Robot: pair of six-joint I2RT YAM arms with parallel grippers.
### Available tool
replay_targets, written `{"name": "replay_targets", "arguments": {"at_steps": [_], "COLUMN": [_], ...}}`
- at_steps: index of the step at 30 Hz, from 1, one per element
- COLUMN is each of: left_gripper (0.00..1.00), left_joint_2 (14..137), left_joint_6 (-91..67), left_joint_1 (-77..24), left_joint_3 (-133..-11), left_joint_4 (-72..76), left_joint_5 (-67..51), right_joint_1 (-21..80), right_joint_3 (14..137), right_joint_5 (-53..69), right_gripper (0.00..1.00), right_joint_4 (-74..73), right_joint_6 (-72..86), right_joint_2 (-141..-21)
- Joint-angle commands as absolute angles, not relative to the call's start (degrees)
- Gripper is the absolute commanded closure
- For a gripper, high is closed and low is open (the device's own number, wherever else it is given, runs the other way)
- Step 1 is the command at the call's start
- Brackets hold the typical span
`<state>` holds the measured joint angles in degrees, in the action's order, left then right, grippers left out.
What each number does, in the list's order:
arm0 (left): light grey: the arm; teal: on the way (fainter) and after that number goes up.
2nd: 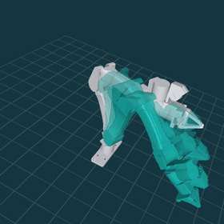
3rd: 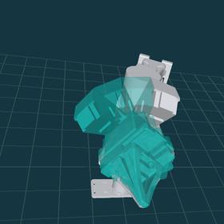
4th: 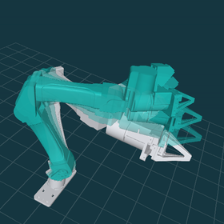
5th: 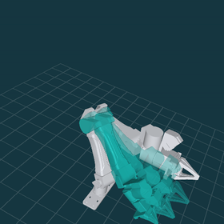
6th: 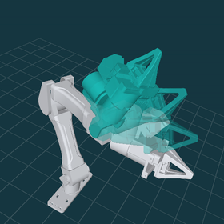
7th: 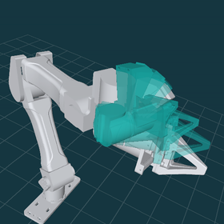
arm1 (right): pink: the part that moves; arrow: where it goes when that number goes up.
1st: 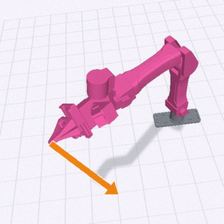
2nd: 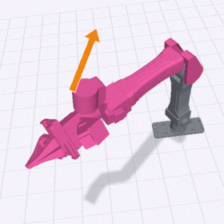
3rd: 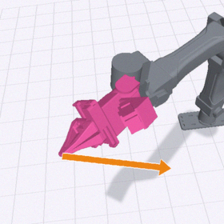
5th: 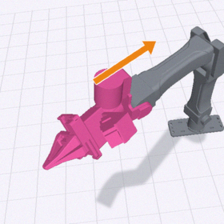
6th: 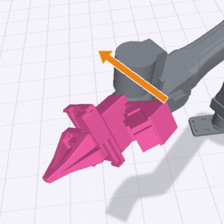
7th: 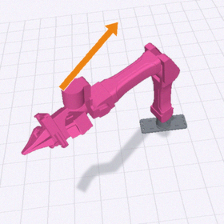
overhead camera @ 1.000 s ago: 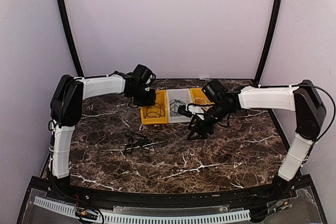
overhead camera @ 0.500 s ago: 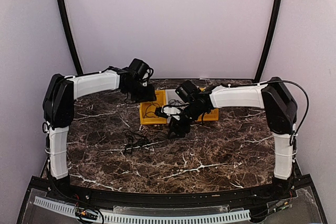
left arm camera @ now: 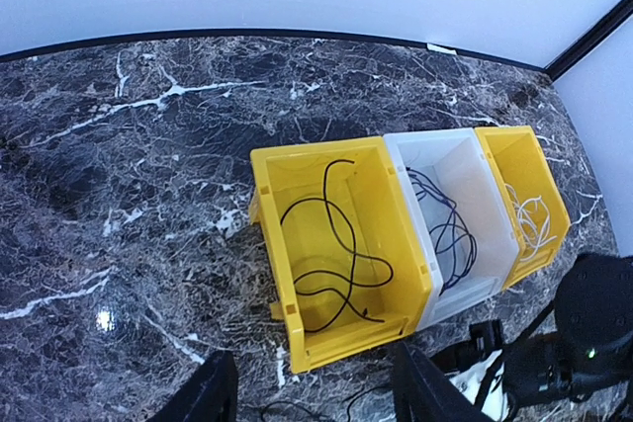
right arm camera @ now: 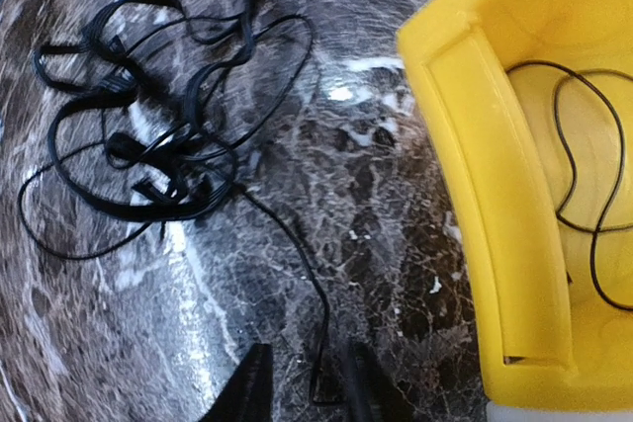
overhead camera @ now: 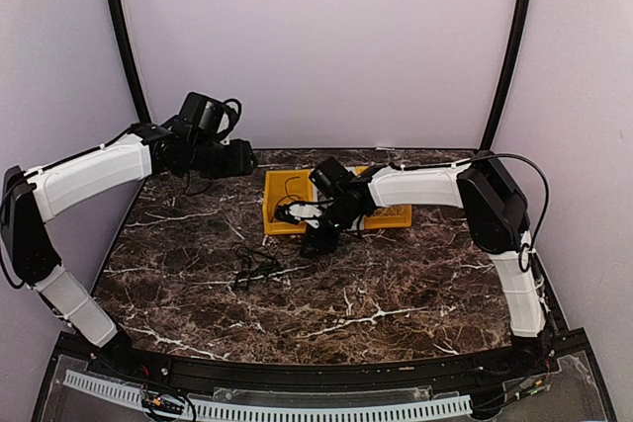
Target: Untangle the cables
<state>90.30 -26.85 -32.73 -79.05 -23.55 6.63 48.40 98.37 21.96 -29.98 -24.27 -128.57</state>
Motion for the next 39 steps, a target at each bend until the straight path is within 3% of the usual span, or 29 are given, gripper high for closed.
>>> {"name": "replay_targets", "arguments": {"at_steps": [1, 2, 11, 17, 22, 27, 30, 39], "left_gripper": [0.44, 0.44, 0.45, 0.44, 0.46, 0.56, 0.72, 0.9], "left_joint_2": [82.03, 79.81, 67.13, 66.39, 74.18, 84.62, 89.03, 98.26], "left_joint_6": [-22.04, -20.85, -12.87, -12.33, -11.34, -11.58, -12.29, -17.4], "left_joint_1": [-32.43, -32.43, -35.59, -39.45, -43.04, -43.94, -44.06, -44.27], "left_joint_3": [-68.79, -66.96, -42.06, -36.78, -40.31, -42.16, -41.91, -41.56], "left_joint_4": [-14.92, -13.61, 10.08, 24.09, 33.69, 41.54, 48.32, 51.57], "left_joint_5": [4.73, 4.04, -12.41, -17.7, -17.9, -16.52, -14.96, -15.84], "right_joint_1": [48.87, 48.87, 48.87, 48.86, 48.87, 48.87, 48.86, 48.78], "right_joint_3": [99.25, 99.22, 102.44, 108.98, 113.41, 116.8, 117.98, 122.36], "right_joint_5": [21.35, 21.15, 25.25, 29.38, 29.8, 31.37, 32.88, 36.99], "right_gripper": [0.92, 1.0, 1.0, 1.0, 1.0, 1.0, 1.0, 1.0], "right_joint_4": [-29.76, -30.24, -37.59, -42.85, -46.55, -49.49, -50.07, -49.61], "right_joint_6": [-24.14, -24.43, -26.21, -26.37, -27.11, -28.54, -29.37, -32.16], "right_joint_2": [-127.14, -126.32, -112.86, -109.55, -110.02, -108.1, -105.79, -96.94]}}
